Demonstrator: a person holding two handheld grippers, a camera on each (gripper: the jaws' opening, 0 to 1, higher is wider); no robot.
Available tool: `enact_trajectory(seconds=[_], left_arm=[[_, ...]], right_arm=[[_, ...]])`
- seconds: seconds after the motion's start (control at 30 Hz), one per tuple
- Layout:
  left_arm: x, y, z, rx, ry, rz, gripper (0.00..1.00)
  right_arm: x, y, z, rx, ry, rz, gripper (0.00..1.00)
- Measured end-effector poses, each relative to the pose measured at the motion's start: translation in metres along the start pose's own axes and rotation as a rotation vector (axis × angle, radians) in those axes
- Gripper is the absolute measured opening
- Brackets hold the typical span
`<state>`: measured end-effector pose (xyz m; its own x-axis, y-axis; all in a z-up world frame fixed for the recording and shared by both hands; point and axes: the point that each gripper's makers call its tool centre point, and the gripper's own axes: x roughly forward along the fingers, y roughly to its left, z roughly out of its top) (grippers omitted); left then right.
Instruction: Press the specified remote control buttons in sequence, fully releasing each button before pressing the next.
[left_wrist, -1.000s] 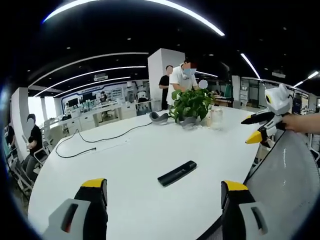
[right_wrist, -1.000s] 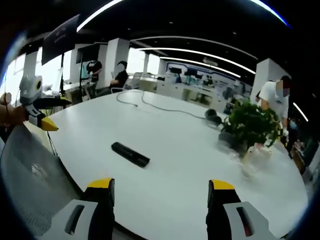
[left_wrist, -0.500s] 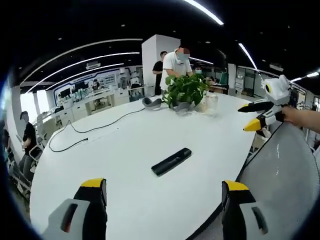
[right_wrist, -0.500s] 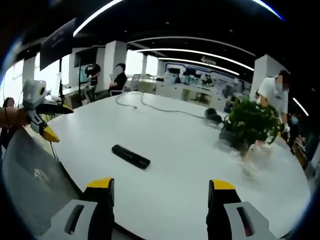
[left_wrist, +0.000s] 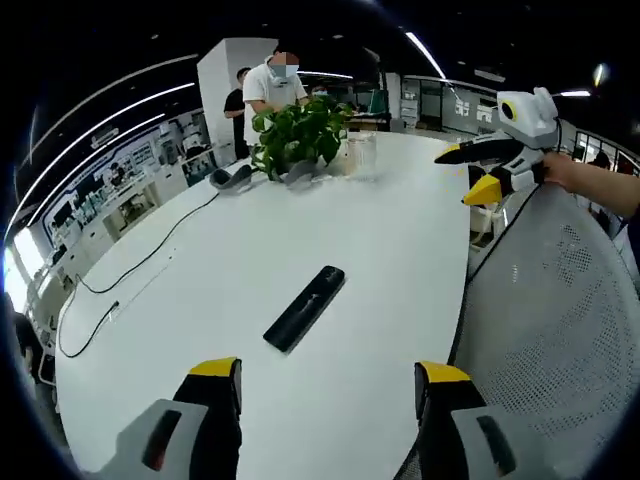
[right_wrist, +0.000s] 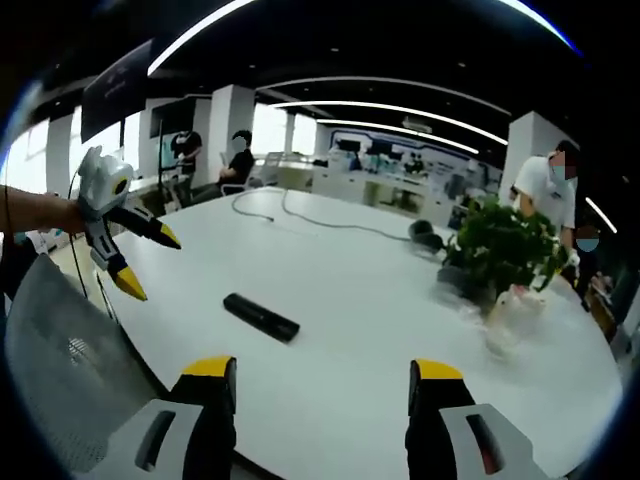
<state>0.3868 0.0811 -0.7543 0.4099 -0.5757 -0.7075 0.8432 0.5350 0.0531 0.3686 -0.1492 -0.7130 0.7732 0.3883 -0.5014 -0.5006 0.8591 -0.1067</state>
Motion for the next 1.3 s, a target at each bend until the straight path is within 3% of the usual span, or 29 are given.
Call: enact_trajectory(seconds=[0.2,0.4,0.83,1.3], left_arm=[[0.021,0.008,-0.003,0.039,0.071,-0.093,0.63],[0.039,0.019,0.001,0.037,0.087,-0.138,0.56],[0.074,0.043,0.0,0.032,0.132,-0.153,0.54],[0.095,0.059,-0.007,0.017,0.167,-0.158,0.54]], right_arm=[[0.0,-0.002,-0.001,0.022,0.002,-0.003,0.66],[0.001,-0.001,-0.002,0.026,0.007,0.005,0.62],[0.004,0.005,-0.006,0.005,0.032,0.039,0.56],[0.008,0.006,-0.015,-0.018,0.088,0.048,0.55]])
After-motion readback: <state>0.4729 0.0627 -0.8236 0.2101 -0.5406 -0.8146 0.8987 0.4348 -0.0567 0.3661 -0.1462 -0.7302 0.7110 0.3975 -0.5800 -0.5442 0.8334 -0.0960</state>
